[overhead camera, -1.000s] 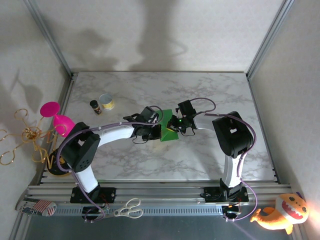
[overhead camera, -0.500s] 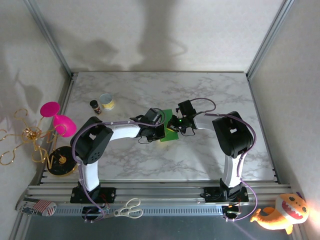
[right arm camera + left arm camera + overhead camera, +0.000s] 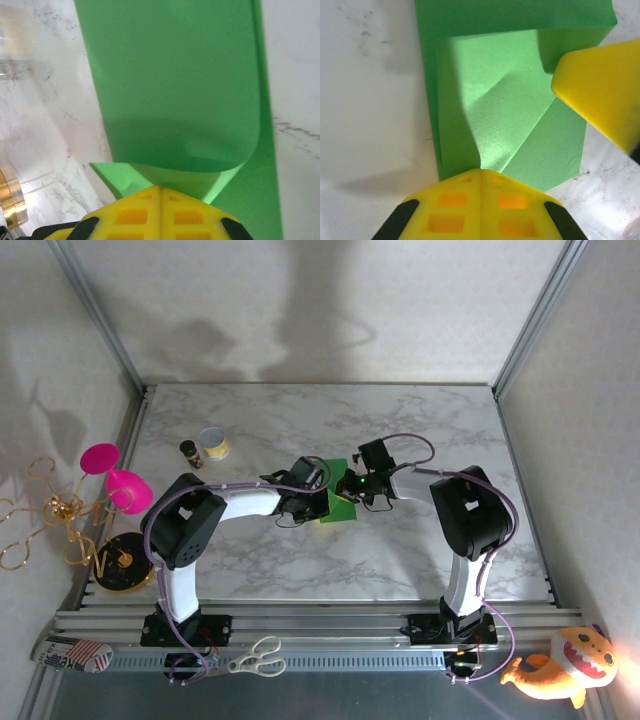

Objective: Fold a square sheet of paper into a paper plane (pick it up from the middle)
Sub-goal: Fold the triangle a second time at the center of the table.

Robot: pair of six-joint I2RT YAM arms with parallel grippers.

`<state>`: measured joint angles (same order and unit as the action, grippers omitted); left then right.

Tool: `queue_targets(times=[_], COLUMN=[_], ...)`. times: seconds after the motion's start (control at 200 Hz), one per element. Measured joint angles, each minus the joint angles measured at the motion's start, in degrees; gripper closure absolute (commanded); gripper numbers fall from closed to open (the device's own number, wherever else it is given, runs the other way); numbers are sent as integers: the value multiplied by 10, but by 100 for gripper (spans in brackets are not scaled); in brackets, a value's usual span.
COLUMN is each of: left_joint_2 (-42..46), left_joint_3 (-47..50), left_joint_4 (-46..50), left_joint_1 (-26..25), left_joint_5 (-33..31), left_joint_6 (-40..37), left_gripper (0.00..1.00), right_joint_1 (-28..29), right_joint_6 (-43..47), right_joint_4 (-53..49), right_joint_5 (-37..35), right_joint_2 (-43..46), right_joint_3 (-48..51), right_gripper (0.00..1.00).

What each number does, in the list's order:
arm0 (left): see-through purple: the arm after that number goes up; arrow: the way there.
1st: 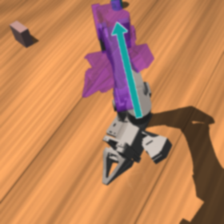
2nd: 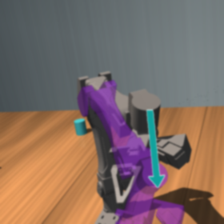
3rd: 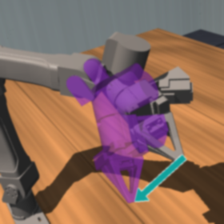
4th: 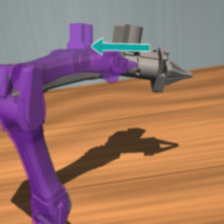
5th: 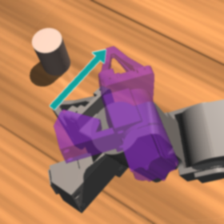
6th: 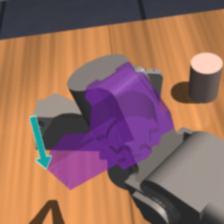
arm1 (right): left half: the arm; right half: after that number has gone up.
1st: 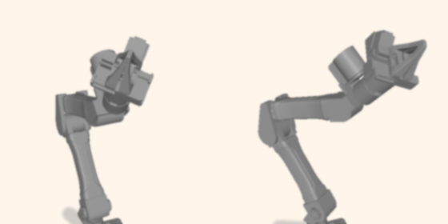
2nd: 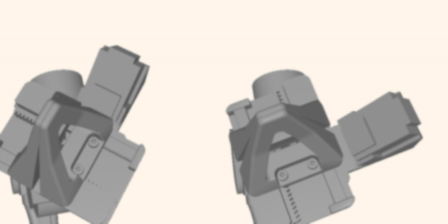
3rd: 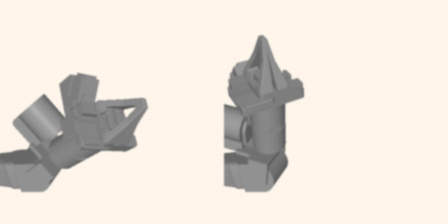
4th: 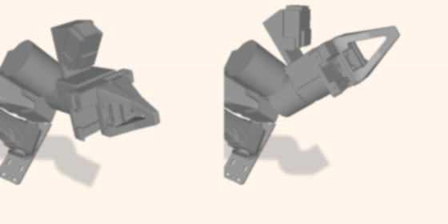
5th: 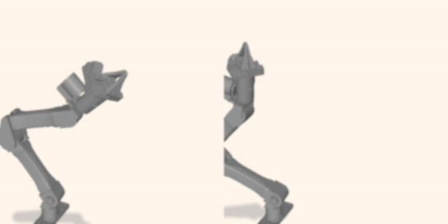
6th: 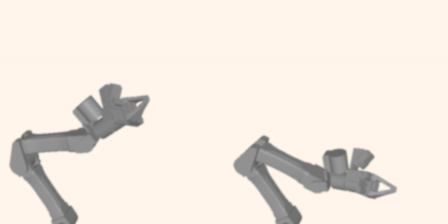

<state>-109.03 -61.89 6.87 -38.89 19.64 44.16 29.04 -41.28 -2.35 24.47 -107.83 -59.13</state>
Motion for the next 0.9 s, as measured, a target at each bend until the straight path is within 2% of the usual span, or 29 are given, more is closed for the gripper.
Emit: queue_targets(times=[0.225,0.456,0.706,0.901], left_joint_2=[0,0,2,3], left_joint_3=[0,1,13,28], left_joint_4=[2,2,-15,-46], left_joint_1=[0,0,0,0], left_joint_5=[0,0,0,-1], left_joint_6=[-2,-2,-2,-3], left_gripper=[100,100,100,100], right_joint_1=[28,26,6,-42], right_joint_6=[2,4,22,32], right_joint_4=[0,2,7,13], right_joint_5=[2,-5,21,59], right_joint_2=[-2,-11,-18,-33], right_joint_3=[3,7,9,2], right_gripper=[95,96,96,96])
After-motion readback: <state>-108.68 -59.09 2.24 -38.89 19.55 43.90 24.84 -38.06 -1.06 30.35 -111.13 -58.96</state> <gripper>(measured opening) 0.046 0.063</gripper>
